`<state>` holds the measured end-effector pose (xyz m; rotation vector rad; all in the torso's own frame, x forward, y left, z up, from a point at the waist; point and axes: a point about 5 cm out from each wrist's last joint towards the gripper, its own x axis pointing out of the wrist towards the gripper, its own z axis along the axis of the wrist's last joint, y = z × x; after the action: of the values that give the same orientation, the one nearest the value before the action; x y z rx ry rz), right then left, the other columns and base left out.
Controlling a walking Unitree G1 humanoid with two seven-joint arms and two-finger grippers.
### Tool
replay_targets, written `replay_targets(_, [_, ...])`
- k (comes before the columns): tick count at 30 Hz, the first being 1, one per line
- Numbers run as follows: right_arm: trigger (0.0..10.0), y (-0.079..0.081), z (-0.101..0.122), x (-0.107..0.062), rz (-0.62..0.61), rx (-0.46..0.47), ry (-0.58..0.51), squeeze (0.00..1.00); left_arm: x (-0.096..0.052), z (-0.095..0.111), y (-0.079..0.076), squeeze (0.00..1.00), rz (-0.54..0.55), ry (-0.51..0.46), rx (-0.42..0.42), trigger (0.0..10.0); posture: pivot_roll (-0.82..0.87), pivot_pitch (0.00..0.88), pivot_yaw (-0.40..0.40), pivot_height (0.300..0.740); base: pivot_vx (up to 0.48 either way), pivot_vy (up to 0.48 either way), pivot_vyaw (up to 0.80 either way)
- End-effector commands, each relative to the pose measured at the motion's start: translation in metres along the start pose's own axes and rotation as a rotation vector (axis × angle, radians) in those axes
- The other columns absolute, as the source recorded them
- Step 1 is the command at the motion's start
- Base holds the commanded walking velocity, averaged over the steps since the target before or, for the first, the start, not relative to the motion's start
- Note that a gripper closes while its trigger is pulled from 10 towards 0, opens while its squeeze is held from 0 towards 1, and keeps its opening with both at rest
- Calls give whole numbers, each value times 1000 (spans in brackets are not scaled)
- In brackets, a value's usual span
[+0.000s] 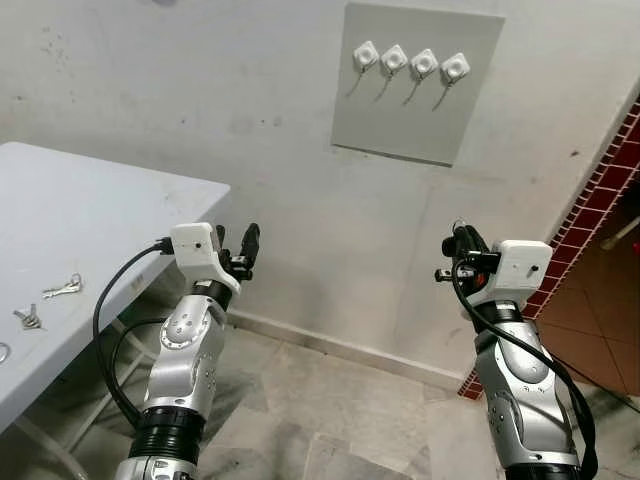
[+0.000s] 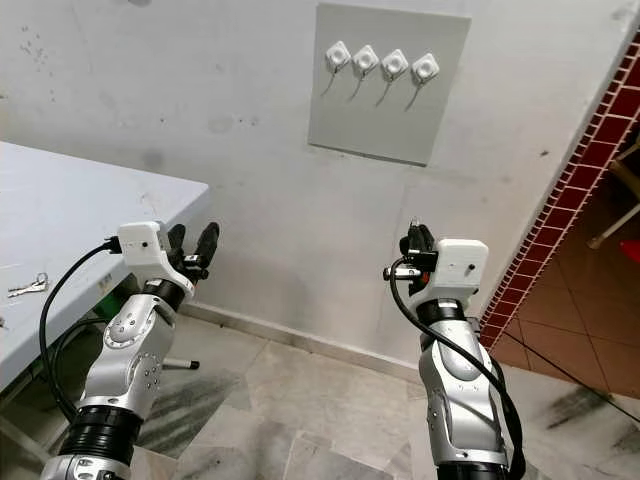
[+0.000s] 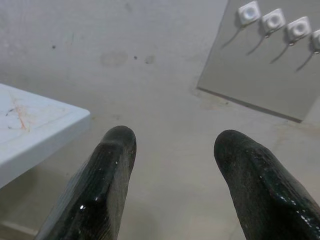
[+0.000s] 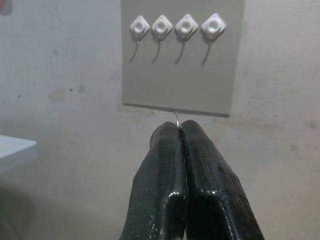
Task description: Hang keys on a hook
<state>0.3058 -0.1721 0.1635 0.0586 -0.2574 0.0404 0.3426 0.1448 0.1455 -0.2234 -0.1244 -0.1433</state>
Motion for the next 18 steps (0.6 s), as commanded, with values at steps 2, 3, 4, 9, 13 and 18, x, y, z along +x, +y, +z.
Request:
replay_targets(2, [10000,1,4,2,2,-2,-17,0,1,4,0,0,-9,-8,2,10000,-31,0,-49,740,304,0,0])
replay_targets(3, [10000,1,5,2,2,-2,-17,0,1,5,0,0,-10,-9,3,10000,-31,0,-49,740,326,0,0])
replay_targets(4, [10000,1,5,2,2,-2,-17,0,1,5,0,0,-10,-9,3,10000,-31,0,-49,740,326,0,0])
replay_targets(9, [10000,2,4,3,2,3,-18,0,1,5,-2,0,-27,-8,20,10000,-30,0,-45,740,390,0,0])
replay_targets(13, [10000,3,4,2,-1,5,-18,0,1,6,-3,0,-38,-11,44,10000,-31,0,-41,740,480,0,0])
replay_targets(18, [10000,3,3,2,-5,7,-17,0,1,6,-5,0,-48,-8,65,10000,-32,0,-39,740,480,0,0])
